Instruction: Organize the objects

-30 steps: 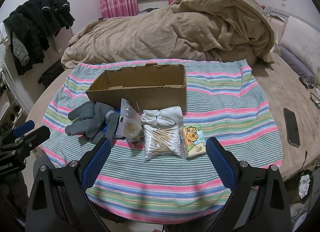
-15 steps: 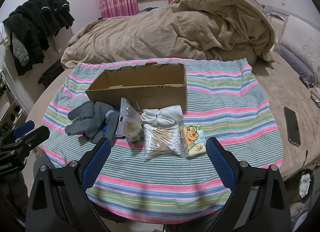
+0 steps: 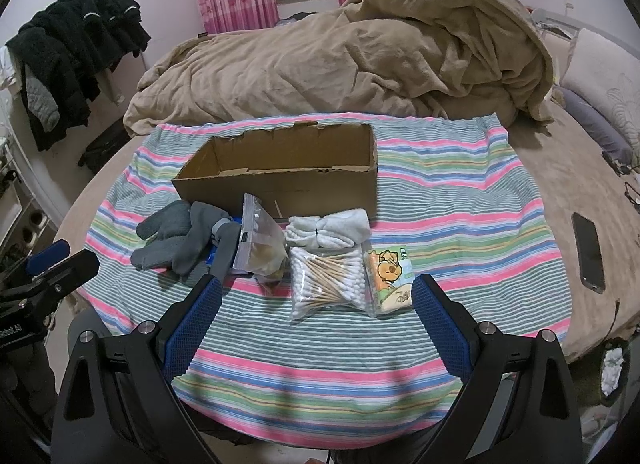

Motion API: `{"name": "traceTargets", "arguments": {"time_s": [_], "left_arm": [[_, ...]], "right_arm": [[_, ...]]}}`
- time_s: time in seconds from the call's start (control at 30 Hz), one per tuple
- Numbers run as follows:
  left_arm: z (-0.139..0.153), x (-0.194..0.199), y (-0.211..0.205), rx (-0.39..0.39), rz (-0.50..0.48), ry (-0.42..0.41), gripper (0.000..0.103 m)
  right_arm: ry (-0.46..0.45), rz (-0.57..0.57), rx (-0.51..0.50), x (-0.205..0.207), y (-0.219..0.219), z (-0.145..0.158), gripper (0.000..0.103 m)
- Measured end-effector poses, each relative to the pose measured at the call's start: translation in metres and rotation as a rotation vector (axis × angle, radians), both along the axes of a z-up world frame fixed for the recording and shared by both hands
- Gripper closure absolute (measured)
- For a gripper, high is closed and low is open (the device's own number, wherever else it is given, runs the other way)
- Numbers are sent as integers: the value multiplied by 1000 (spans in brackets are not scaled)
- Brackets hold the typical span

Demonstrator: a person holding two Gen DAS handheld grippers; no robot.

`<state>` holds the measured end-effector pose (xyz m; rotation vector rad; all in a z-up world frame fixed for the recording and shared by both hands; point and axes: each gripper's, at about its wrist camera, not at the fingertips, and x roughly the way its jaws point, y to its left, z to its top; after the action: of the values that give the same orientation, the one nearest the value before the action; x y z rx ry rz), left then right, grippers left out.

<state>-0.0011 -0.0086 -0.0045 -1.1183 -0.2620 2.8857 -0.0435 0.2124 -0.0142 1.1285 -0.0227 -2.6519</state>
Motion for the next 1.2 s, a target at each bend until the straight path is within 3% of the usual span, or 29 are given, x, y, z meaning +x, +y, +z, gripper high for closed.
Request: {"name": "traceTargets", "arguments": {"time_s": [0.43, 0.8, 1.0, 1.2], "left_arm": [[-1, -4, -2, 6, -2, -11, 1], [-34, -23, -6, -34, 15, -58, 1], [-47, -38, -12, -35, 20, -65, 2], [-64, -63, -15, -35, 9, -94, 12]], "right_arm": [[-10, -12, 0, -4, 3, 0, 5], [-10, -47, 36, -18, 13, -7, 5], [-39, -95, 47, -34, 32, -24, 5], [-91, -115, 47, -52, 44, -51, 5]]}}
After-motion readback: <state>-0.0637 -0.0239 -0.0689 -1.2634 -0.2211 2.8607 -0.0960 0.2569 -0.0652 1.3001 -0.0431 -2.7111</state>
